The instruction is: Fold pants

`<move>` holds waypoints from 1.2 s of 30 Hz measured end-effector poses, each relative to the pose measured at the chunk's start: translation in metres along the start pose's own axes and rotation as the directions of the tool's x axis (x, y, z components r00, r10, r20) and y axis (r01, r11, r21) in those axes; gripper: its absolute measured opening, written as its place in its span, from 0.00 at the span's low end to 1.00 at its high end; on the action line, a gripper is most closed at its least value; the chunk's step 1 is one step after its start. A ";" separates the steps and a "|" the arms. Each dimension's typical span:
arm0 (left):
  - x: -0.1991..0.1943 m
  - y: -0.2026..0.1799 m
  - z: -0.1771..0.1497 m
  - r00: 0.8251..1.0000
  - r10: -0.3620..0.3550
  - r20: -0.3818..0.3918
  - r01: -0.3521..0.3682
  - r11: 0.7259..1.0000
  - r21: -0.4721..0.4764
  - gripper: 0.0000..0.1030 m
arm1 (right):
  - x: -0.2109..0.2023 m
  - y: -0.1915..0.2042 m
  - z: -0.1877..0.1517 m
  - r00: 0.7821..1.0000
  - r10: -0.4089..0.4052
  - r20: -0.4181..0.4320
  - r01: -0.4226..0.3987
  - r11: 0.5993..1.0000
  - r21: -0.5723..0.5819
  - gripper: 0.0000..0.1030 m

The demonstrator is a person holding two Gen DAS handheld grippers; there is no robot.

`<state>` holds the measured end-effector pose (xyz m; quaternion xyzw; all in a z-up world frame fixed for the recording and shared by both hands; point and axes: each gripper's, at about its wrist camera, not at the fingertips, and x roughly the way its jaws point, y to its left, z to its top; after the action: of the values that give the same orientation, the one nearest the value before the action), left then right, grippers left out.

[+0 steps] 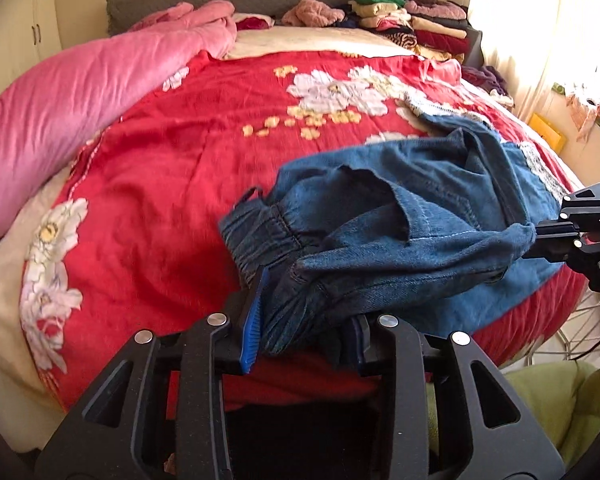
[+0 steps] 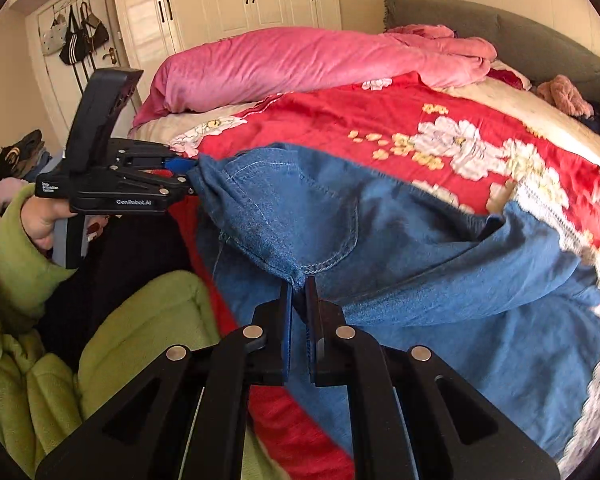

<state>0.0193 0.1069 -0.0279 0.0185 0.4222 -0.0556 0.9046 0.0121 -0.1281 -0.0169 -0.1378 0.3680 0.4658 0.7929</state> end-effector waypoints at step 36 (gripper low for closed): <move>-0.033 -0.033 0.009 0.995 -0.043 0.085 0.046 0.999 -0.028 0.42 | 0.005 -0.035 -0.008 0.999 -0.001 -0.042 0.011 0.974 0.225 0.50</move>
<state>0.0013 0.0759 0.0033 -0.0070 0.3847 -0.0702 0.9203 0.0401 -0.1476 -0.0303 -0.0578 0.4343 0.4157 0.7970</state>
